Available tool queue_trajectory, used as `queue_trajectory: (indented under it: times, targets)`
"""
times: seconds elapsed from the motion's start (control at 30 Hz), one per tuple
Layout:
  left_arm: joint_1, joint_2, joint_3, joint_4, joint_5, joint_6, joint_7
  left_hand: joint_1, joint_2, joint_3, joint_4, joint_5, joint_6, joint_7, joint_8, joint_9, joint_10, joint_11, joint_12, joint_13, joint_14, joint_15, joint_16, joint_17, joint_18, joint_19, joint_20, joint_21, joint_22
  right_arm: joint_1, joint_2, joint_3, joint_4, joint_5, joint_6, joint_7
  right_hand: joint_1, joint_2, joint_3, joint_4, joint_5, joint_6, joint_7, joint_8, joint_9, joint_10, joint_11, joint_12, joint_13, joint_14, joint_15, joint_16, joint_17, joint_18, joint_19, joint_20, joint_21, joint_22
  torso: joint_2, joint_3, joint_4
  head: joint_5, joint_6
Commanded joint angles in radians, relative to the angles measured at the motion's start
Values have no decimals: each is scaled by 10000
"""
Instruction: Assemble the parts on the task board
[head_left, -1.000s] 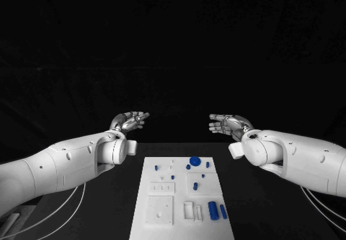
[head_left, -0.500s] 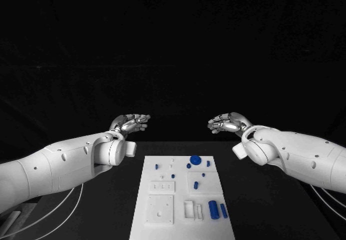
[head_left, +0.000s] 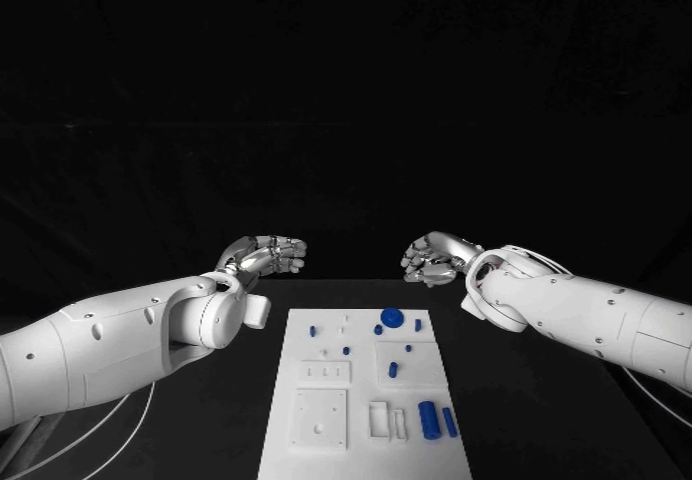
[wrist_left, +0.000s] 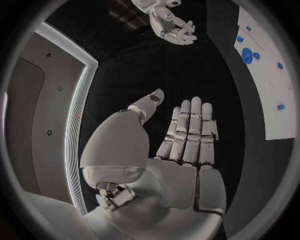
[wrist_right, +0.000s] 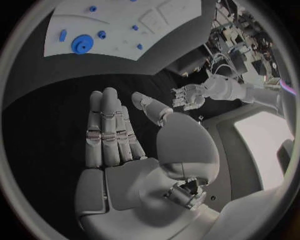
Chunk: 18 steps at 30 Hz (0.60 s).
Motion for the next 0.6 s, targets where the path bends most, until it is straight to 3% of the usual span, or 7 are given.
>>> queue_trajectory:
  times: [0.03, 0.17, 0.3, 0.37, 0.6]
  targets:
    - [72, -129, 21, 359, -57, 553, 305, -19, 92, 58, -201, 45, 80, -6, -70, -53, 87, 1, -74, -39, 117, -12, -66, 29, 134, 116, -11, 51, 190, -2, 63, 17, 29, -2807, 211, -219, 413, -197, -269, -183, 285, 276, -63, -176, -80, 326, -167, -276, 54, 1075, -350, 3184, 2152, 288, 2312, -1106, 2182, 511, 239, -15, 89, -86, 71]
    - [127, -423, 95, 972, -60, 600, 388, 14, 67, 166, -569, 51, 112, 0, -124, -122, 114, -3, -185, -92, 164, -29, -113, 58, 151, 232, -38, 103, 194, -3, 195, 19, -8, -3554, 228, -390, 494, -267, -343, -182, 275, 259, -91, -250, -97, 280, -116, -423, 20, 907, -299, 3747, 2379, 288, 2342, -1169, 2831, 513, 451, -31, 190, -150, 152]
    - [260, -677, 187, 1514, -174, 593, 448, -21, 31, 268, -900, 49, 143, -12, -165, -180, 120, -5, -305, -123, 106, 2, -228, 62, 129, 192, -14, 75, 183, -7, 324, 19, -26, -4091, 231, -563, 520, -315, -386, -182, 281, 231, -119, -288, -103, 209, -82, -482, -17, 866, -267, 3930, 2380, 288, 2346, -1225, 3109, 504, 674, -43, 236, -182, 210]
    - [345, -756, 199, 1703, -223, 635, 451, -37, 20, 311, -1001, 60, 151, -31, -177, -199, 109, -13, -356, -130, 53, 14, -290, 57, 118, 162, 1, 56, 180, -19, 414, 19, -67, -4356, 262, -629, 520, -336, -395, -179, 283, 229, -143, -296, -101, 179, -70, -492, -36, 846, -254, 3989, 2368, 288, 2319, -1229, 3192, 500, 823, -53, 280, -218, 268]
    - [454, -846, 225, 2028, -336, 716, 446, -61, 27, 372, -1096, 82, 156, -42, -194, -222, 110, -18, -408, -132, 7, 25, -355, 56, 106, 132, 12, 34, 177, -186, 648, 20, -117, -5382, 189, -1322, 540, -434, -350, -164, 204, 257, -139, -309, -96, 187, -59, -474, -70, 802, -240, 4127, 2295, 288, 2232, -1194, 3396, 487, 1091, -51, 361, -263, 274]
